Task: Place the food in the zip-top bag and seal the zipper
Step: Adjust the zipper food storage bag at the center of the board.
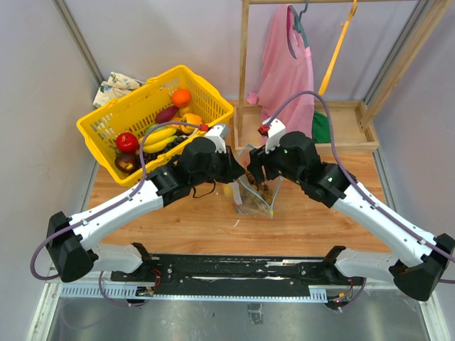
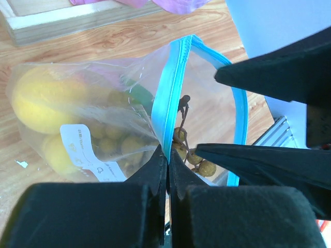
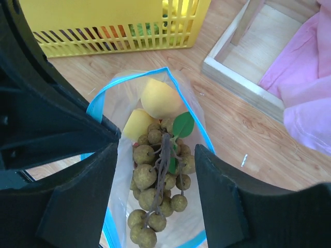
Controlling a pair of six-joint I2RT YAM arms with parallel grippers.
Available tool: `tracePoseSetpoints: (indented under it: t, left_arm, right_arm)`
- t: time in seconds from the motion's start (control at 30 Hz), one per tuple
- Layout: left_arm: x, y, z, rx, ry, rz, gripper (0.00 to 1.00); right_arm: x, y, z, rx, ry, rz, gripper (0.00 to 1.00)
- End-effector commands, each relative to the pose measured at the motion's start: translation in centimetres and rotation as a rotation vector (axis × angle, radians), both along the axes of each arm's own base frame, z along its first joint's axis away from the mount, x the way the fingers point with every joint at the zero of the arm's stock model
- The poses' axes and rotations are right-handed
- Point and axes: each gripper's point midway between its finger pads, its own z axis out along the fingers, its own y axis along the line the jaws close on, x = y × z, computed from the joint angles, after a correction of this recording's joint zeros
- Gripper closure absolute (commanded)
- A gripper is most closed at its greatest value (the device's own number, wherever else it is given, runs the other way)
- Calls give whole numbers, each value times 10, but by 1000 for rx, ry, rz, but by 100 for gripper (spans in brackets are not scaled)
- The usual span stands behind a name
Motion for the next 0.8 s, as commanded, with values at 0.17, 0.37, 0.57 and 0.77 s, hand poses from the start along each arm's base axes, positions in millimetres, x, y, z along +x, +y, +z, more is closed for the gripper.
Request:
tracePoseSetpoints:
  t: [0.17,0.37,0.57,0.77]
  left_arm:
    - [4,2,14,-37,-29,18,100]
    - [3,2,17,-42,-32,14,100]
    - [0,-1,21,-58,-34,-14,100]
    - [-5,-6,25,-76,-34,-51,100]
  right_arm:
    - [-24,-15,-24,-38,83,18,57]
    - [-17,-13,-44,-29,94,-24,67]
    - [5,1,-61,-28,67,-53,88]
    - [22,25,-76,-32,73,-23,99]
